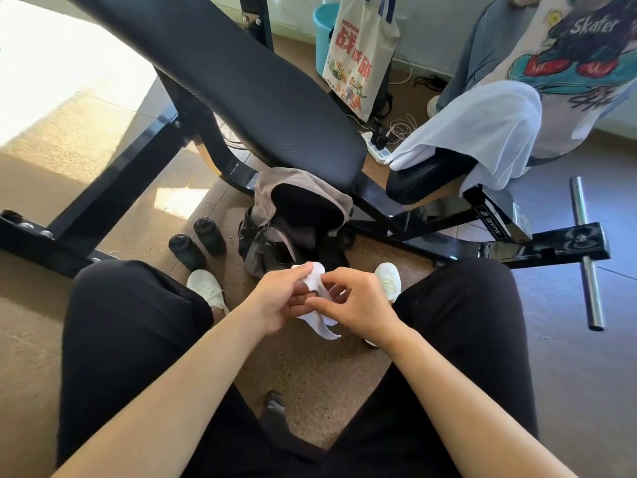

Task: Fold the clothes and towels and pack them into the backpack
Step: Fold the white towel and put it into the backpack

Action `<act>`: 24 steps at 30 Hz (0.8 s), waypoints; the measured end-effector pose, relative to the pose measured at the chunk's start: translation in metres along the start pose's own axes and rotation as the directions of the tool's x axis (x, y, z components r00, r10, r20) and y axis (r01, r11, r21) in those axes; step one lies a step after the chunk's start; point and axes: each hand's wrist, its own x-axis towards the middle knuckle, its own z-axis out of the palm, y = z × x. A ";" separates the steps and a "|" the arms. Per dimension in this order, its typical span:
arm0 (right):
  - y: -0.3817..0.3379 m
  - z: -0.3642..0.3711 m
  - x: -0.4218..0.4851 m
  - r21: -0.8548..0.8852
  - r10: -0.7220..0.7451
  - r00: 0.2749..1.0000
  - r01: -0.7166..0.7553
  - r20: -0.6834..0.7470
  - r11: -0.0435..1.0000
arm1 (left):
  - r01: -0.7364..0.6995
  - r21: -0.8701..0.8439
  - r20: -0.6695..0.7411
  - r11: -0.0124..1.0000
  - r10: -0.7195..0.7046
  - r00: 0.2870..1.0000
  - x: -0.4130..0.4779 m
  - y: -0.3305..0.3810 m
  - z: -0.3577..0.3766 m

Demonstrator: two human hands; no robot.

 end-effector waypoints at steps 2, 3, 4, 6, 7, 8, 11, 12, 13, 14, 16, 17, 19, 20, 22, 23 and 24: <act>0.001 0.002 0.002 0.000 0.072 0.996 -0.072 -0.054 0.997 | -0.010 0.010 0.042 1.000 0.009 0.999 0.001 0.000 0.000; 0.003 0.003 0.004 0.014 0.115 0.990 -0.114 -0.080 0.993 | -0.009 0.013 0.061 1.000 0.008 0.998 0.000 0.001 0.000; 0.004 0.003 0.005 0.047 0.158 0.983 -0.154 -0.093 0.987 | -0.011 0.016 0.071 1.000 0.010 0.997 0.001 0.001 0.000; 0.005 0.001 0.008 0.171 0.248 0.965 -0.232 -0.081 0.958 | -0.042 0.025 0.077 0.999 0.040 0.996 0.002 0.002 -0.001; 0.005 -0.001 0.010 0.244 0.293 0.953 -0.268 -0.072 0.932 | -0.072 0.043 0.077 0.996 0.069 0.995 0.002 0.002 -0.001; 0.004 -0.002 0.011 0.302 0.334 0.940 -0.299 -0.070 0.905 | -0.111 0.079 0.073 0.991 0.105 0.992 0.003 0.002 -0.001; 0.002 -0.008 0.011 0.415 0.399 0.913 -0.333 -0.082 0.847 | -0.264 0.321 0.078 0.910 0.252 0.965 0.008 -0.004 -0.001; 0.002 -0.009 0.011 0.466 0.416 0.906 -0.336 -0.078 0.819 | -0.318 0.412 0.104 0.854 0.302 0.948 0.011 -0.007 -0.002; 0.001 -0.010 0.011 0.517 0.433 0.898 -0.336 -0.076 0.787 | -0.362 0.474 0.140 0.803 0.337 0.931 0.014 -0.010 -0.003; 0.001 -0.011 0.010 0.555 0.446 0.891 -0.332 -0.080 0.763 | -0.395 0.515 0.174 0.761 0.358 0.917 0.016 -0.014 -0.003; 0.001 -0.014 0.010 0.581 0.451 0.887 -0.317 -0.098 0.749 | -0.448 0.588 0.212 0.673 0.406 0.889 0.019 -0.023 -0.004; 0.000 -0.015 0.010 0.591 0.443 0.891 -0.305 -0.100 0.746 | -0.474 0.621 0.214 0.625 0.446 0.869 0.020 -0.027 -0.004; -0.002 -0.018 0.009 0.631 0.434 0.895 -0.276 -0.107 0.725 | -0.508 0.669 0.197 0.543 0.529 0.825 0.023 -0.034 -0.004; -0.004 -0.019 0.009 0.641 0.435 0.893 -0.265 -0.119 0.720 | -0.517 0.690 0.185 0.506 0.567 0.802 0.024 -0.036 -0.004; -0.004 -0.022 0.009 0.640 0.444 0.881 -0.249 -0.161 0.727 | -0.523 0.726 0.163 0.446 0.628 0.761 0.026 -0.039 -0.003; -0.003 -0.024 0.009 0.645 0.456 0.872 -0.245 -0.180 0.724 | -0.522 0.740 0.153 0.424 0.649 0.745 0.027 -0.040 -0.004; -0.001 -0.026 0.009 0.654 0.475 0.857 -0.245 -0.199 0.716 | -0.521 0.754 0.146 0.400 0.670 0.727 0.027 -0.041 -0.004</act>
